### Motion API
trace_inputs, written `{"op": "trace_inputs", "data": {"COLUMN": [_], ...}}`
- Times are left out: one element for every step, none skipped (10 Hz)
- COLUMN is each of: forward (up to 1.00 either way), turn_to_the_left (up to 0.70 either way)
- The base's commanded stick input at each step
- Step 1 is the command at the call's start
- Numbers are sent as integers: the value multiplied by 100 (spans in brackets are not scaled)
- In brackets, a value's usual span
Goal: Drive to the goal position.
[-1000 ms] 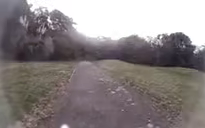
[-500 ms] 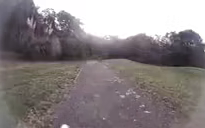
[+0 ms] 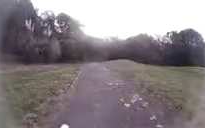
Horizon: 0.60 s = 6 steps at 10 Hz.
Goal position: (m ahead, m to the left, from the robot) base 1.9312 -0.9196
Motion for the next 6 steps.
{"op": "trace_inputs", "data": {"forward": [50, 50, 50, 50, 50, 50], "turn_to_the_left": [9, 8, 1, 0, 0, 0]}}
